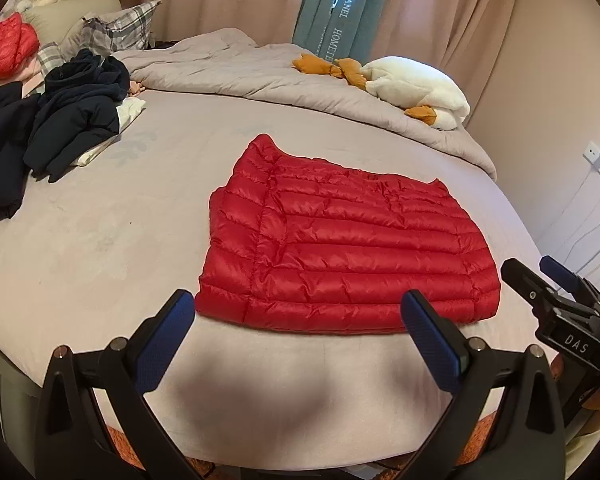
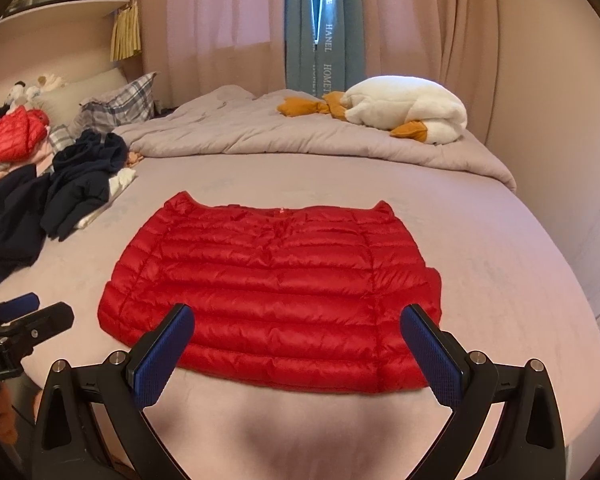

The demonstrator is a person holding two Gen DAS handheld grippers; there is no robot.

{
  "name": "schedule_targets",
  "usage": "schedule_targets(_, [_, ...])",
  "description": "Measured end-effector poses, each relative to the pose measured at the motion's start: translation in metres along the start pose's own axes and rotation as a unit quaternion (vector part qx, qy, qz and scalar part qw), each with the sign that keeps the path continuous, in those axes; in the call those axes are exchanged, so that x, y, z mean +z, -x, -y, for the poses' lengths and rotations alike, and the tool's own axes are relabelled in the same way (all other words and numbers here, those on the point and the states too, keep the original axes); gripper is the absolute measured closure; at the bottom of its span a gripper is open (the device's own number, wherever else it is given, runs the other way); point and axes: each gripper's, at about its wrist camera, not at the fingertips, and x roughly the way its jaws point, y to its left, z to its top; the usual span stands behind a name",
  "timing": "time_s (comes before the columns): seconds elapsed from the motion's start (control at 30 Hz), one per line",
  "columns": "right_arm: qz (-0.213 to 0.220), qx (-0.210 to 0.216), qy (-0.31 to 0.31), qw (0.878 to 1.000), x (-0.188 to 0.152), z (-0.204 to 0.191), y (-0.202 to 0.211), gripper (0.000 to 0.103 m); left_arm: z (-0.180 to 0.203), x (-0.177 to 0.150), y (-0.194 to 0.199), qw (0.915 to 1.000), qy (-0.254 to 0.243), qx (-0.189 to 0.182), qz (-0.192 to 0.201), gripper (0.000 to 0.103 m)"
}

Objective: Fold large clothes

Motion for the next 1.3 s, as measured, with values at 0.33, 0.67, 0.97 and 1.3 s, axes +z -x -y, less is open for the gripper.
schedule_targets(0.33, [-0.004, -0.003, -0.013, 1.000, -0.004, 0.007, 0.000, 0.001, 0.009, -0.001, -0.002, 0.9999, -0.012, -0.004, -0.003, 0.000])
schedule_targets(0.67, [-0.004, -0.003, -0.015, 1.000, -0.005, 0.007, 0.000, 0.001, 0.014, -0.002, -0.002, 0.9998, -0.019, -0.004, -0.003, 0.000])
schedule_targets(0.97, [-0.006, -0.005, -0.017, 1.000, -0.008, 0.007, 0.000, 0.001, 0.018, -0.002, -0.001, 0.9996, -0.028, -0.009, -0.002, 0.000])
schedule_targets(1.3, [-0.005, -0.004, -0.019, 1.000, -0.008, 0.009, 0.000, 0.001, 0.027, -0.002, 0.000, 0.9990, -0.043, -0.009, 0.003, 0.000])
